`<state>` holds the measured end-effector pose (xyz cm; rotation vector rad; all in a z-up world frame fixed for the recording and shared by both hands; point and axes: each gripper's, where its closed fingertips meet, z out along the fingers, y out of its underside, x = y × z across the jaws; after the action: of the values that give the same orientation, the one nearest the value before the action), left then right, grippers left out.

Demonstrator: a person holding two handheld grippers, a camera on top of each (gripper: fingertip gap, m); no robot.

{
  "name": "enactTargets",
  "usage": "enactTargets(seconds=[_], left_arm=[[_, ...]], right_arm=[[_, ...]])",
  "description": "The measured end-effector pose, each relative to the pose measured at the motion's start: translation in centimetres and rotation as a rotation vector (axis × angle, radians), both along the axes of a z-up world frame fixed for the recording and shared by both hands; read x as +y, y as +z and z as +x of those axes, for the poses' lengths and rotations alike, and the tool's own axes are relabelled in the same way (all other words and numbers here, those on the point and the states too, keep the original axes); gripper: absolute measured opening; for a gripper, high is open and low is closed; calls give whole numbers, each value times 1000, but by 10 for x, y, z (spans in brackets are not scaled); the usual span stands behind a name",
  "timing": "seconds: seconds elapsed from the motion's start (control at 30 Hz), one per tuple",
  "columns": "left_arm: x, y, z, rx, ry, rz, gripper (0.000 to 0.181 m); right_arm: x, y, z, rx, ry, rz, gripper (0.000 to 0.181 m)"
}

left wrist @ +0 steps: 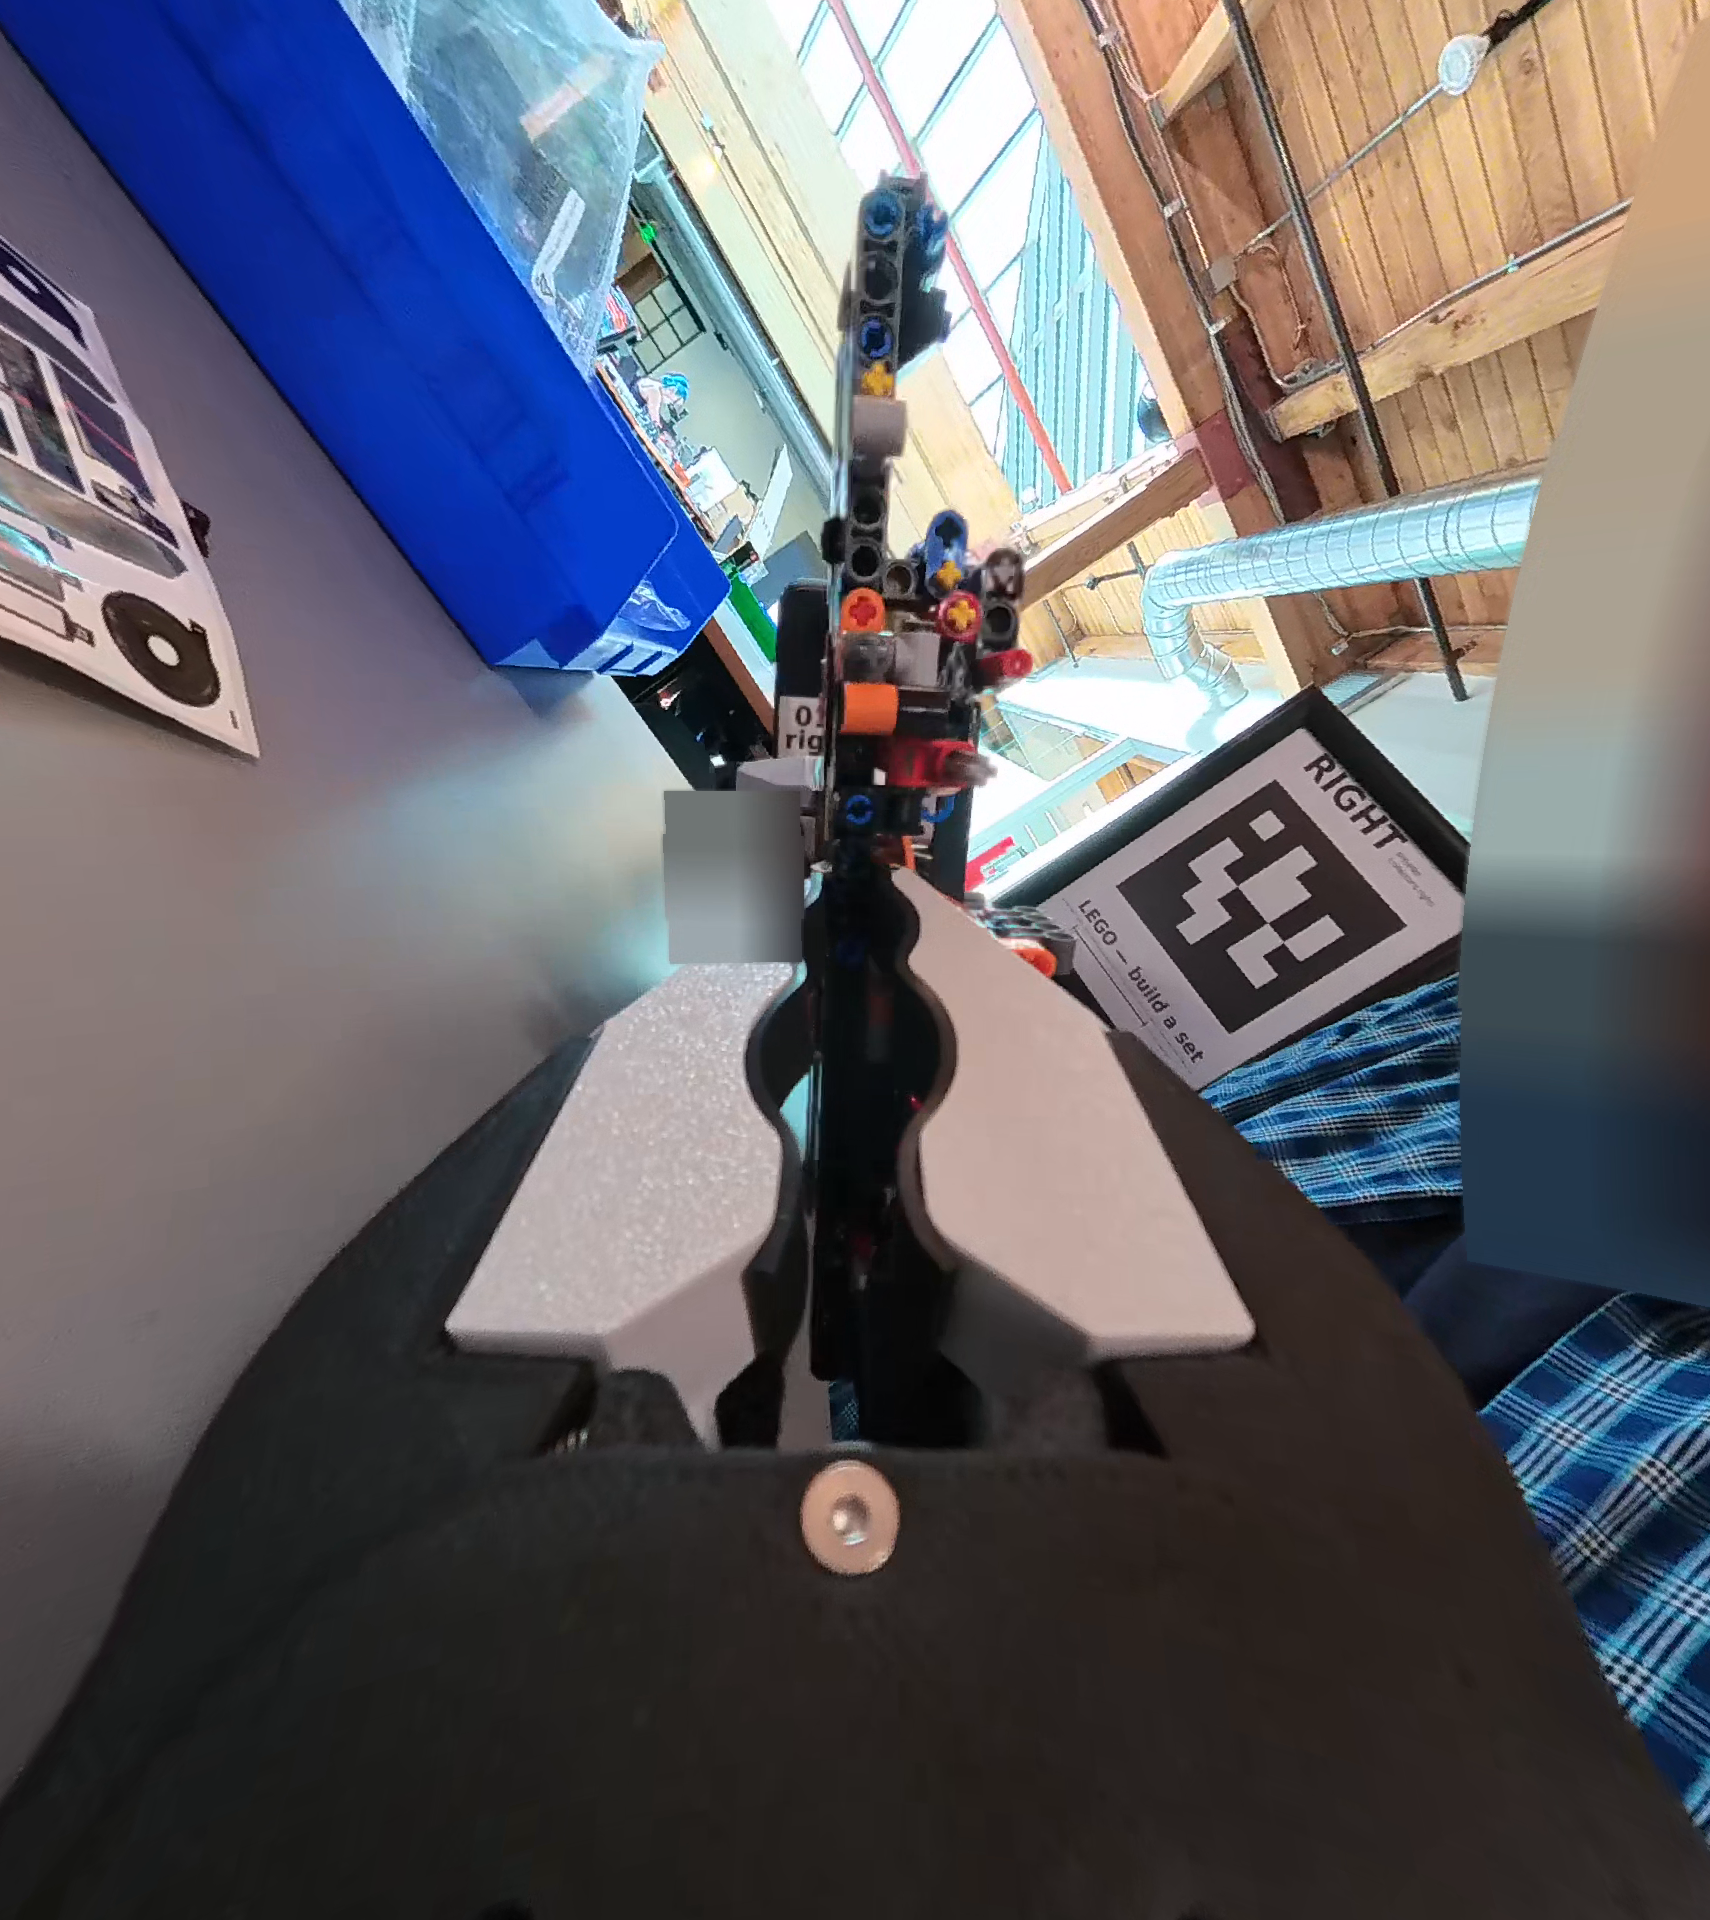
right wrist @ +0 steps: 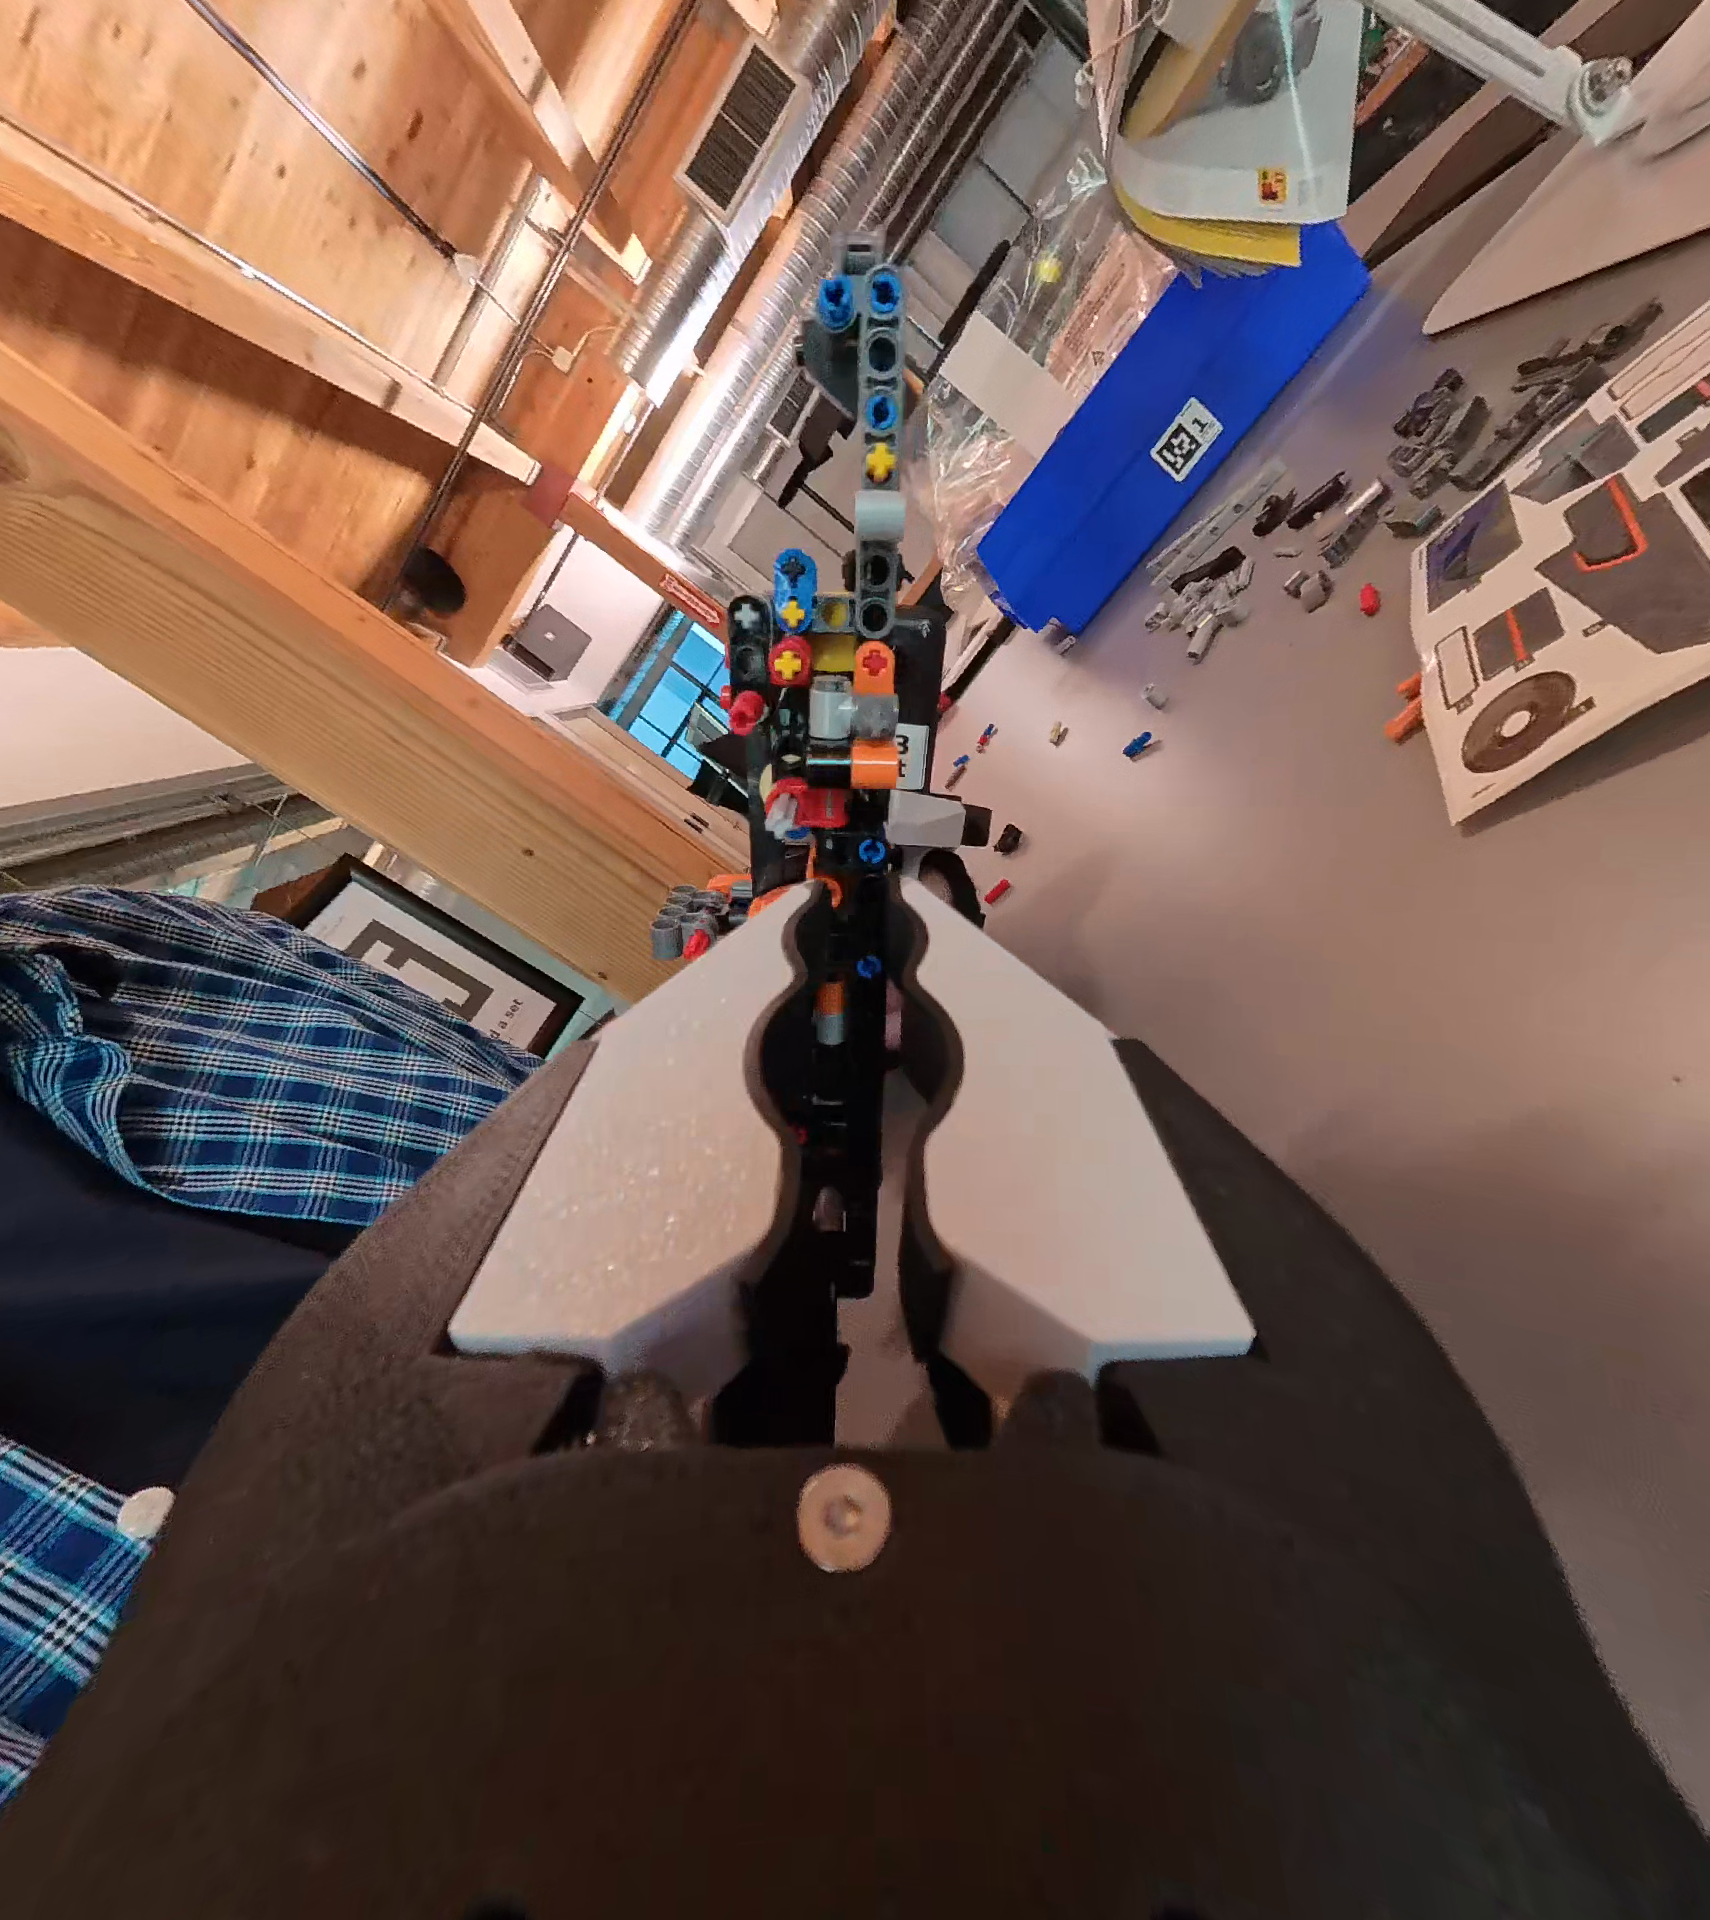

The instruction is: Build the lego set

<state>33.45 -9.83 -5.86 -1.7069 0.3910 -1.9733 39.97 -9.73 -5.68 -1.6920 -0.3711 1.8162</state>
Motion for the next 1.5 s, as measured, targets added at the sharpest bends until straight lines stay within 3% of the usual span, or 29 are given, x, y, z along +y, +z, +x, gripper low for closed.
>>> enactTargets(seconds=[1.03, 1.23, 1.37, 1.5], left_arm=[[7, -8, -4, 78, 60, 25, 9], [16, -17, -6, 142, 72, 0, 7], [18, -27, -5, 185, 72, -46, 7], [17, -46, -3, 312, 15, -93, 9]], right_arm=[[7, -19, -12, -140, -23, 7, 3], [12, -31, -9, -248, -75, 17, 0], [3, -45, -12, -342, -38, 1, 0], [-1, -55, -11, -436, -39, 18, 0]])
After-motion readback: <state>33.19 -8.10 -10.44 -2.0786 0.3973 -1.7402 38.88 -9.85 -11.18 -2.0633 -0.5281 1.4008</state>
